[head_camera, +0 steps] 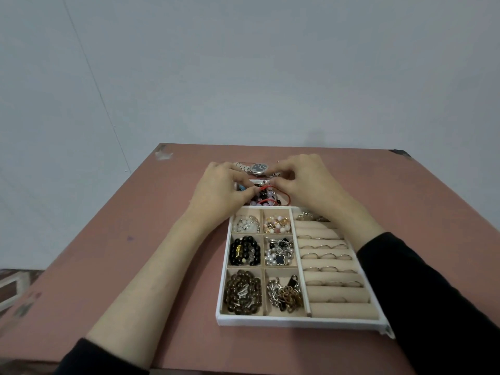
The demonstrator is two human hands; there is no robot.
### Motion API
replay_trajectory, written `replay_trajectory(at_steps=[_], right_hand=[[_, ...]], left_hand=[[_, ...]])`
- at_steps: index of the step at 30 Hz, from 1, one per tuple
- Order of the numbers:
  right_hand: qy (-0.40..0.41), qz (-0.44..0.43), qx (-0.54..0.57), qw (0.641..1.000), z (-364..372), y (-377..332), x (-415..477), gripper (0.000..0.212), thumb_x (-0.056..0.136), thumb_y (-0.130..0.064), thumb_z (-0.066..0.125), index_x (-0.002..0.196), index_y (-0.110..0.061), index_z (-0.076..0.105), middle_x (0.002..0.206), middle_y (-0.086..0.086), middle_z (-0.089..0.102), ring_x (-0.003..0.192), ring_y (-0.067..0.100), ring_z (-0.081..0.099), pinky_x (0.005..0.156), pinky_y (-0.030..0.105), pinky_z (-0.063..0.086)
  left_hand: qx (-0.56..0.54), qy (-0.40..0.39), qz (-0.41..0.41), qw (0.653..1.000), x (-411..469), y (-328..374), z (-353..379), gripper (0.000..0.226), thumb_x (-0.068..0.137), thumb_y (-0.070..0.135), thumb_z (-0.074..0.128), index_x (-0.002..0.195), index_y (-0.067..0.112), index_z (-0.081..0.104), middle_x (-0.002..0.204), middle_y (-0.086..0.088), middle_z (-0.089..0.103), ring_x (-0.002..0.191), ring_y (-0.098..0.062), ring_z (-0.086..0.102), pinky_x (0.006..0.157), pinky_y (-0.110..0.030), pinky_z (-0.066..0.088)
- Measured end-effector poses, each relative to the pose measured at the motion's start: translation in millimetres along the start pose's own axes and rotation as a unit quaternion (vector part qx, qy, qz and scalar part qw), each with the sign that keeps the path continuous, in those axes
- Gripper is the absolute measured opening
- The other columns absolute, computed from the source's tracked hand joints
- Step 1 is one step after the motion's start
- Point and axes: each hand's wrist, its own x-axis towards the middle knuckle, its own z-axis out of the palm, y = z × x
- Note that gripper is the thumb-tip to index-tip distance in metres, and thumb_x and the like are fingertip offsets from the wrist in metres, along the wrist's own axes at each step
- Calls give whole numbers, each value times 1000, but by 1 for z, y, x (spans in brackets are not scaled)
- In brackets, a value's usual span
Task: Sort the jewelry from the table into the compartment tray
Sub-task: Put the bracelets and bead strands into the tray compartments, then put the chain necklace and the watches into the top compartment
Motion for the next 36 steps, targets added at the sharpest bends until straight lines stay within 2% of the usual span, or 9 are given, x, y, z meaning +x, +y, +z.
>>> replay_trajectory(at_steps=[5,9,13,17,21,24,27,32,36], right_hand=[[-32,0,-33,999,6,4,0,10,83,-20,66,87,-20,76,63,-11,58,69,14,60,74,29,49],[-22,2,-27,999,2,7,0,10,85,-20,65,87,-21,74,65,-13,59,68,8,59,68,23,45],[34,59,65,996,-15,22,1,11,84,-16,64,85,-22,73,72,-7,61,67,7,55,59,18,39],[113,136,143,974,-36,54,8,13,80,-12,64,78,-21,72,68,-2,63,59,5,54,52,11,43],[38,117,25,992,-41,73,24,22,81,-7,58,90,-23,71,73,-8,61,65,0,53,53,6,40],[-88,85,-33,992,-43,71,34,28,80,-10,60,103,-25,66,81,-5,61,69,3,52,60,15,38],[-157,76,-42,984,-43,63,40,26,77,-15,66,101,-26,64,80,-6,58,71,10,55,63,22,42],[-140,66,-115,981,-31,67,45,13,77,-17,68,85,-10,61,76,-2,56,71,15,51,61,27,39],[-97,103,-82,987,-29,75,45,15,78,-13,64,66,-13,55,65,-1,56,69,20,54,56,28,37]], left_hand=[[-9,6,-14,1000,-1,-1,-1,12,78,38,69,70,31,64,103,1,65,109,-22,49,85,-31,35],[-57,14,-15,998,-1,-2,-3,18,80,40,66,87,23,70,100,1,68,102,-23,57,90,-37,43],[-95,46,-14,994,-2,1,-6,18,86,39,59,92,25,67,94,9,65,103,-18,53,85,-33,40],[-106,63,-11,992,-2,2,-4,19,88,38,56,96,24,67,96,8,66,103,-19,54,85,-34,41],[-109,61,-10,992,-2,2,-4,18,88,38,55,97,26,66,94,13,61,104,-17,53,88,-37,43],[-110,63,-8,992,-1,0,-4,17,88,40,55,95,28,65,96,12,63,105,-17,53,87,-38,44],[-109,60,-12,992,-1,-1,-2,17,87,40,56,95,28,66,98,9,65,104,-18,54,86,-37,45],[-104,66,-12,992,-2,0,-2,19,88,37,56,98,26,67,100,10,64,105,-16,50,83,-32,41],[-105,72,-8,992,-2,2,-4,18,89,37,55,98,27,67,99,12,62,105,-15,50,82,-30,40]])
